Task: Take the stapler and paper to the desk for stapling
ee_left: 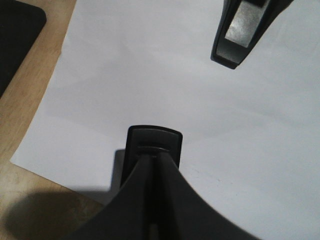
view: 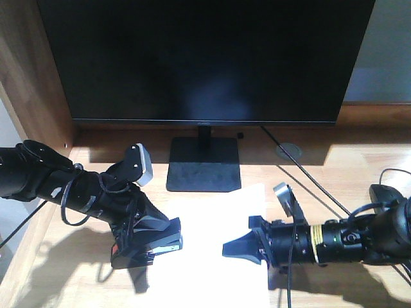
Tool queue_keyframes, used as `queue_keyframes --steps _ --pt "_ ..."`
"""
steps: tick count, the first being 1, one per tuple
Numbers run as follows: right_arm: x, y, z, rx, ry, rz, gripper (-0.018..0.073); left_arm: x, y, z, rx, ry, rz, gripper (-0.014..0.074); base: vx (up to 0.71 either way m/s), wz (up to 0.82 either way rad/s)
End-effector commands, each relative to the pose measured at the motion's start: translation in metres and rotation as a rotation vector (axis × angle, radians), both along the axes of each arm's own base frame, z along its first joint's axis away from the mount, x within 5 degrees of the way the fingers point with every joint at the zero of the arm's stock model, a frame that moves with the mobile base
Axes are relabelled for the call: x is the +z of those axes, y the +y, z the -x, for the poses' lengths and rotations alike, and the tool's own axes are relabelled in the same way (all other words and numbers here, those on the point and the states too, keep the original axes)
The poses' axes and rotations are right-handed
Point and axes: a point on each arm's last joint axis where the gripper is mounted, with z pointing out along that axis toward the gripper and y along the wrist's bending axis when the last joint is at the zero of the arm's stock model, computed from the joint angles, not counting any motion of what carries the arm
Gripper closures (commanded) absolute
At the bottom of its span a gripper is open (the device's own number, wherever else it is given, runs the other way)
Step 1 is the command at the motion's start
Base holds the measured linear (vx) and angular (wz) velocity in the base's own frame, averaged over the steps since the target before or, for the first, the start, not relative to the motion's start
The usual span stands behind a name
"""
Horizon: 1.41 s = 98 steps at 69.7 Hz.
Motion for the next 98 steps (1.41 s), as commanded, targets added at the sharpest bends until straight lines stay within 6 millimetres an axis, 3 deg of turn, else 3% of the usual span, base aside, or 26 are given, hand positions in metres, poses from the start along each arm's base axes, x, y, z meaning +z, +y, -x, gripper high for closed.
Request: queue_keyframes --steps 1,25,46,98 --pt "0.015 0.003 -0.005 0.012 -0.039 -0.075 0.0561 0.021 -0.005 -0.001 0.002 -0.033 0.066 0.0603 0.0 0.0" --pt "0.013 0.004 -0.004 0.023 -0.034 -0.067 0.0561 0.021 -0.005 -0.001 0.002 -0.033 0.066 0.0603 0.0 0.0" --pt "0.012 0.03 -0.006 0.057 -0.064 -0.002 0.0561 0.021 -0.005 -0.001 0.002 -0.033 0.066 0.0603 0.0 0.0" --pt "0.014 0.031 -0.006 0.082 -0.07 -0.012 0.0561 0.021 -0.005 -0.001 0.002 -0.033 0.066 0.0603 0.0 0.0"
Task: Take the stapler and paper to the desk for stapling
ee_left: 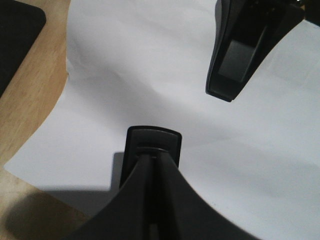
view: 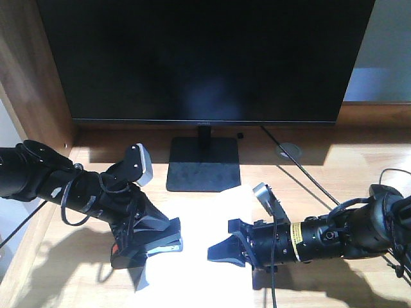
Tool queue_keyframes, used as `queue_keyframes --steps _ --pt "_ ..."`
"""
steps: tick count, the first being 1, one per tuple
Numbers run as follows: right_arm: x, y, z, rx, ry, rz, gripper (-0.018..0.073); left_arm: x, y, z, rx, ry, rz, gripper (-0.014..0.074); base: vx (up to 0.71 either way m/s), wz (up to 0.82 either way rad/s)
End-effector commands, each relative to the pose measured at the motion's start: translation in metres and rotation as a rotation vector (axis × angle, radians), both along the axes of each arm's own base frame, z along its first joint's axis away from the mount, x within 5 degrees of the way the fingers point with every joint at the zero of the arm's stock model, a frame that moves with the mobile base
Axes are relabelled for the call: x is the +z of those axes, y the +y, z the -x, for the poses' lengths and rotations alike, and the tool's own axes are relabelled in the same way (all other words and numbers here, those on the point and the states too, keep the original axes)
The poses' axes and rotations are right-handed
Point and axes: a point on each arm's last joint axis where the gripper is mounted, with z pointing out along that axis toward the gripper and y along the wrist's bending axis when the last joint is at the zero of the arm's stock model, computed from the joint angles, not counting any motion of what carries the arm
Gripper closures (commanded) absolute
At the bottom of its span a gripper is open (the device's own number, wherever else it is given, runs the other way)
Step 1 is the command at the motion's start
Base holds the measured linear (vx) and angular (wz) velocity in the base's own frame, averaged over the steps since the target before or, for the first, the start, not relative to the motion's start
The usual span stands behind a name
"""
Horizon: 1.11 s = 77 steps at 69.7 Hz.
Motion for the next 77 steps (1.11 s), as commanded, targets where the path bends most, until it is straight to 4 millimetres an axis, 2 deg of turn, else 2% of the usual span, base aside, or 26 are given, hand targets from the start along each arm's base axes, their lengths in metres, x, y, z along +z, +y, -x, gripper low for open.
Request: queue_keyframes --steps 1,53,67,77 --pt "0.018 0.0038 -0.0035 0.015 -0.053 -0.07 0.0561 0.0209 -0.0051 -0.0008 0.002 -0.033 0.066 0.0603 0.0 0.0" --pt "0.0185 0.0041 -0.0033 0.017 -0.054 -0.077 0.0561 0.0214 -0.0052 -0.0008 0.001 -0.036 0.067 0.0603 0.0 0.0" --pt "0.0191 0.0043 -0.0031 0.02 -0.054 -0.083 0.0561 0.0217 -0.0056 0.0001 -0.069 -0.102 0.062 0.0603 0.0 0.0" --pt "0.0192 0.0044 -0.003 0.021 -0.055 -0.085 0.0561 0.0158 -0.0078 -0.0018 -0.056 -0.071 0.091 0.0603 0.0 0.0"
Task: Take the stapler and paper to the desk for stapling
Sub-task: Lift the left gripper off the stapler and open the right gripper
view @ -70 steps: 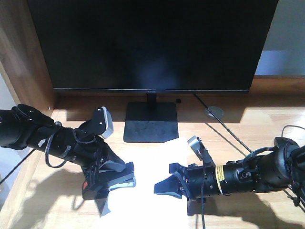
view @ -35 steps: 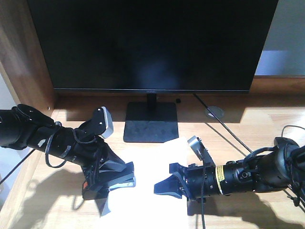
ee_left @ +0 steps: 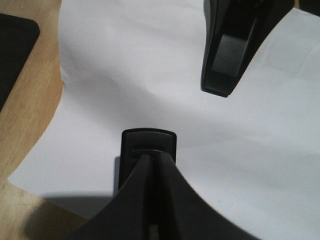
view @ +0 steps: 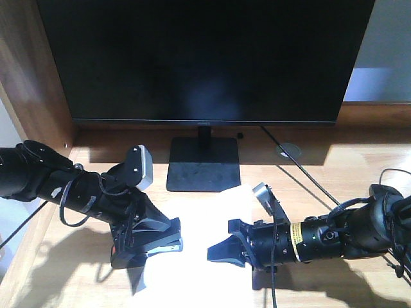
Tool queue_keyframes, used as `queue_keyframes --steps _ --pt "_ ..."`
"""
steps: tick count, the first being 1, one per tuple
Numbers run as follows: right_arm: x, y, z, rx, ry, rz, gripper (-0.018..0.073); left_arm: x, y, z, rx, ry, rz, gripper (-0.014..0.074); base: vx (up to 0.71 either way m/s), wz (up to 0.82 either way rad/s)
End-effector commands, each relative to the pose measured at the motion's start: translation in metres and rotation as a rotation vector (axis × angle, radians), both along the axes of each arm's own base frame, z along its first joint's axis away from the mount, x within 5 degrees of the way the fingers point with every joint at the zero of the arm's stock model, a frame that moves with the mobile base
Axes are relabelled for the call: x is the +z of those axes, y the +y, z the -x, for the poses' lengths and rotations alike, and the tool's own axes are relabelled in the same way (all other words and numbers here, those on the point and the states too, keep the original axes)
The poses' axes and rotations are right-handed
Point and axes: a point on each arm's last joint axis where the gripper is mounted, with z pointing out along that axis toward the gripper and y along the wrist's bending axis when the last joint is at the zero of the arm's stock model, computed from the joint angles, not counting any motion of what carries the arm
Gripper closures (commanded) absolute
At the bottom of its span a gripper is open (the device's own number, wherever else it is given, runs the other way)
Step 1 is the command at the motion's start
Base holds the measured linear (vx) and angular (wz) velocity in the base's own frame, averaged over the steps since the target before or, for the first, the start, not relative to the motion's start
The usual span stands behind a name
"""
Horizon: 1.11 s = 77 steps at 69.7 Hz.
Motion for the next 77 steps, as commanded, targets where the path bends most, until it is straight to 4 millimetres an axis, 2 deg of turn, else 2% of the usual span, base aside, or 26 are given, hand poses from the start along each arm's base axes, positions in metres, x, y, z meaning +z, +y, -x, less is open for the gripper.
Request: queue_keyframes --steps 1,41,62,77 --pt "0.019 0.004 -0.003 0.018 -0.055 -0.079 0.0561 0.016 -0.007 -0.002 0.011 -0.008 0.096 0.0603 0.0 0.0" --pt "0.019 0.004 -0.003 0.02 -0.054 -0.086 0.0561 -0.049 -0.008 -0.012 0.013 0.111 0.041 0.0603 0.0 0.0" --pt "0.019 0.004 -0.003 0.021 -0.054 -0.088 0.0561 -0.047 -0.008 -0.011 0.009 0.107 0.04 0.0603 0.0 0.0" --pt "0.02 0.004 -0.003 0.018 -0.054 -0.089 0.0561 -0.021 -0.009 -0.009 0.001 0.051 0.078 0.0603 0.0 0.0"
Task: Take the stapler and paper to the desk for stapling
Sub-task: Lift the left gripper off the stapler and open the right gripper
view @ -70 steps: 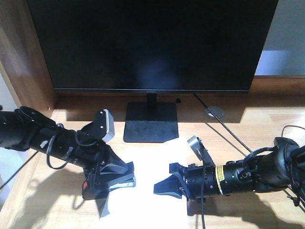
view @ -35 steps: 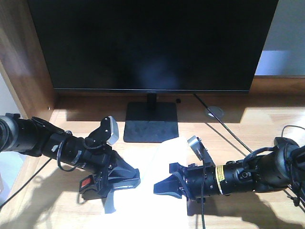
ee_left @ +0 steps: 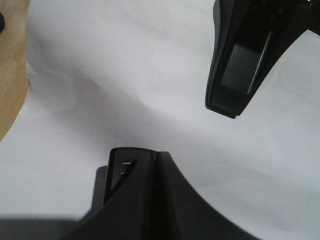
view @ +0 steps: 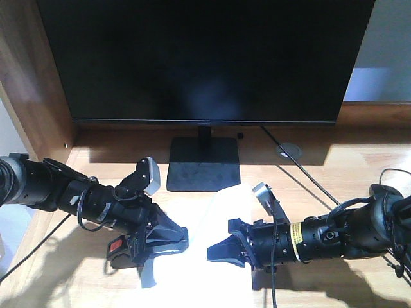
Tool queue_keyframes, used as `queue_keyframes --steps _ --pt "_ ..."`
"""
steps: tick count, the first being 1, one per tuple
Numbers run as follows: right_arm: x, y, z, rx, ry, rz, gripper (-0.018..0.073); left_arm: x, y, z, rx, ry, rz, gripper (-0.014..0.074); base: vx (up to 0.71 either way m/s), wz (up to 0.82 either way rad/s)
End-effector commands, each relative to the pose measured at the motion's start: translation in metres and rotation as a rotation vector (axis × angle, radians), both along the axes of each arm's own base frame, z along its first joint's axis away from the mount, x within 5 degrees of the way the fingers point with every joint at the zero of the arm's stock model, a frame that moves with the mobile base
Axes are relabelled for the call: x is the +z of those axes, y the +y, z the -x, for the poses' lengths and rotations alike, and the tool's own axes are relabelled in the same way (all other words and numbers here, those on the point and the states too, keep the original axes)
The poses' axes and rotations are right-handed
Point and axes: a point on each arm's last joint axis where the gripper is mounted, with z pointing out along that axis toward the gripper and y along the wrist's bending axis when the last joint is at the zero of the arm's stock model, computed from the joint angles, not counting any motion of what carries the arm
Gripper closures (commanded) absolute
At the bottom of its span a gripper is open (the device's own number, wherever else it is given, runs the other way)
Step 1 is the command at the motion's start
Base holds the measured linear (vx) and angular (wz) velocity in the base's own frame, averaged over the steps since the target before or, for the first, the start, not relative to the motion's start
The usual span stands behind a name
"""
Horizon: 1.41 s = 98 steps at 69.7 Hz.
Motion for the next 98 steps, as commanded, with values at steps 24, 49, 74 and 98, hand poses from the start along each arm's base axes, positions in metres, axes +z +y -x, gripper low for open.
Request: queue_keyframes --steps 24,49,74,98 --pt "0.019 0.004 -0.003 0.015 -0.054 -0.083 0.0561 0.1 0.004 0.016 -0.009 -0.3 0.049 0.0603 0.0 0.0" --pt "0.02 0.004 -0.005 -0.003 -0.053 -0.091 0.0531 0.132 0.008 0.026 0.011 -0.413 0.059 0.0603 0.0 0.0" --pt "0.021 0.004 -0.008 -0.013 -0.113 -0.095 0.008 0.133 0.006 0.029 -0.02 -0.394 0.083 0.0603 0.0 0.0" --pt "0.034 -0.006 -0.015 -0.054 -0.229 0.011 -0.0006 0.134 0.006 0.03 -0.028 -0.39 0.088 0.0603 0.0 0.0"
